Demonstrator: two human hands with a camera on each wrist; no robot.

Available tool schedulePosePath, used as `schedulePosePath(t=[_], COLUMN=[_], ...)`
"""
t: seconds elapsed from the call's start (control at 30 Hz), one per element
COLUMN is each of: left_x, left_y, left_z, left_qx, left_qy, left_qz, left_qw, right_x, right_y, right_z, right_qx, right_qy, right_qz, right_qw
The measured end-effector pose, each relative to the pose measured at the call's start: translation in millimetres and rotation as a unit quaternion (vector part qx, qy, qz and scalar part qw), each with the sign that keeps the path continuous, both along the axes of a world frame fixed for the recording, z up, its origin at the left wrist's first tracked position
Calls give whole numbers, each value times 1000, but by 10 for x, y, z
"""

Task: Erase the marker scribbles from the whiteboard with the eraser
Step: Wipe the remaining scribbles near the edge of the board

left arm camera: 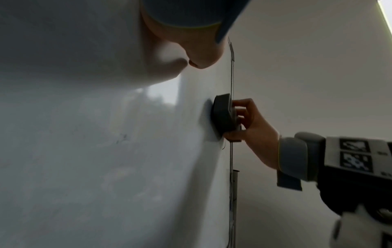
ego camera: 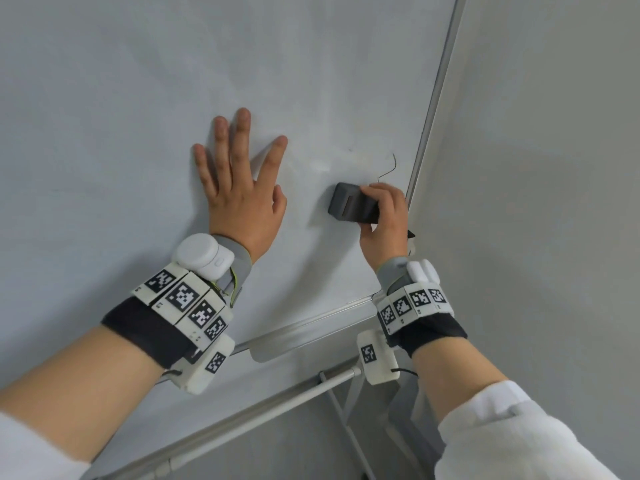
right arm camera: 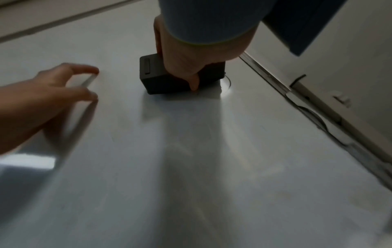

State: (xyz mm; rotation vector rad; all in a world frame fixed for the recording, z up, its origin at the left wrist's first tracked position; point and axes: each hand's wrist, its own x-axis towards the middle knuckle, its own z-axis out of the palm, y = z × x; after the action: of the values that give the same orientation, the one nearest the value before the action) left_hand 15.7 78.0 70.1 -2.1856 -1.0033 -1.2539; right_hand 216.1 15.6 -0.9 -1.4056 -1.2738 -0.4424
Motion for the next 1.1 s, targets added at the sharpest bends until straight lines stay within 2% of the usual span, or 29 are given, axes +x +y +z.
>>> schedulePosePath(t=[0.17, 0.27, 0.37, 0.53, 0.6, 0.73, 0.9, 1.0, 1.1], left_x=[10, 19, 23, 20, 25, 20, 37, 52, 52], left_y=[-22, -31, -35, -28, -25, -7, -14, -12, -6], left_z=[-22, -32, -54, -100, -128, -178, -207, -216, -255], left_qx=[0, 3, 4, 14, 16, 29, 31, 24, 25], left_qy=[0, -1, -3, -2, 1, 0, -2, -6, -7], left_qz=[-5, -6, -2, -5, -8, -9, -10, -11, -10], left_qw=[1000, 1000, 1000, 1000, 1000, 1000, 999, 1000, 1000], right_x=[151, 226, 195, 88, 90, 174, 390, 417, 364], right_y=[39, 40, 2, -92, -112, -106, -38, -19, -27], right_z=[447, 538, 358, -230, -304, 7, 493, 534, 371], right_qx=[64, 80, 68, -11, -22, 22, 59, 64, 65], right_qy=[-16, -5, -1, 23, 17, 41, 30, 20, 21], right_qz=[-27, -51, -57, -49, -42, -49, -71, -70, -64], right_qw=[997, 995, 996, 998, 999, 998, 995, 995, 996])
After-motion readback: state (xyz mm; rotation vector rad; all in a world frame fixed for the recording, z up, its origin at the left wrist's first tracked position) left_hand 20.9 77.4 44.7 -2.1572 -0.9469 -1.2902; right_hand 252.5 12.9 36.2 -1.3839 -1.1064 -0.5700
